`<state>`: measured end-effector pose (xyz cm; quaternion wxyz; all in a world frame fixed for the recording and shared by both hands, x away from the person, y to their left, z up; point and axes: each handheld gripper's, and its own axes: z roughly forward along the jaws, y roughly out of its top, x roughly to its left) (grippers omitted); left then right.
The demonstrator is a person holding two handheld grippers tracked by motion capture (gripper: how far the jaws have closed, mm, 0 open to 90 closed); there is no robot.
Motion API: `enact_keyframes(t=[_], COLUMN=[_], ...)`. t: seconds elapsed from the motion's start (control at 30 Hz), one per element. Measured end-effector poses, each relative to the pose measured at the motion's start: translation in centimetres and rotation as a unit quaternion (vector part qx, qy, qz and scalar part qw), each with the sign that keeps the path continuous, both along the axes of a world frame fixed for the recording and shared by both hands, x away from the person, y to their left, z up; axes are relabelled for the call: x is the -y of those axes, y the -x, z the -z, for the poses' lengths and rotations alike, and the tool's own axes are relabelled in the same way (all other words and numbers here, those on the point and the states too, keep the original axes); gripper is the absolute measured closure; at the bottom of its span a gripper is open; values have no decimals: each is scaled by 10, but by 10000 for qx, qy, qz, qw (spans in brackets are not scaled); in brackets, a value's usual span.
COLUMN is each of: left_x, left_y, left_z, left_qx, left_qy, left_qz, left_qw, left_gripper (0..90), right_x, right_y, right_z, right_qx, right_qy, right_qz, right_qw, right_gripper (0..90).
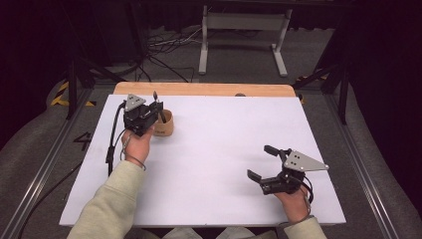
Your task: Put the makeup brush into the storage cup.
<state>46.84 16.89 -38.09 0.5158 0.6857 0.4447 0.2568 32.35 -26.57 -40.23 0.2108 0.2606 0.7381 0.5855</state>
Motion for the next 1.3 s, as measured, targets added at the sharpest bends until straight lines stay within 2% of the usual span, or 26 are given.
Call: enact_keyframes(t=[0.37,0.6,0.83,0.9,1.13,1.23,1.27,1.3], left_x=[-2,1,2,1,-7,-14,-18,-21], left_y=[-2,0,3,5,12,17,21,24], left_z=[6,7,5,4,1,-1,-2,-4], left_qx=[-120,-134,-153,-142,-55,-9,44,62], left_qy=[-30,-33,-45,-9,136,266,322,368], left_qz=[5,121,236,276,395,474,492,533], left_qw=[9999,9998,9996,9995,9991,9985,9983,9979], left_gripper=[778,775,721,676,391,343,274,247], right_x=[0,0,0,-1,-5,-7,-9,-10], right_y=[-1,-2,-5,-6,-11,-12,-14,-15], right_z=[1,2,1,1,0,0,-1,-1], right_qx=[-56,-86,-107,-119,-114,-114,-123,-112], right_qy=[-1,-14,-80,-88,-118,-117,-108,-112], right_qz=[6,4,-22,-34,-117,-143,-174,-190], right_qw=[10000,10000,9999,9999,9998,9998,9997,9997], right_gripper=[4,4,5,5,5,4,4,4])
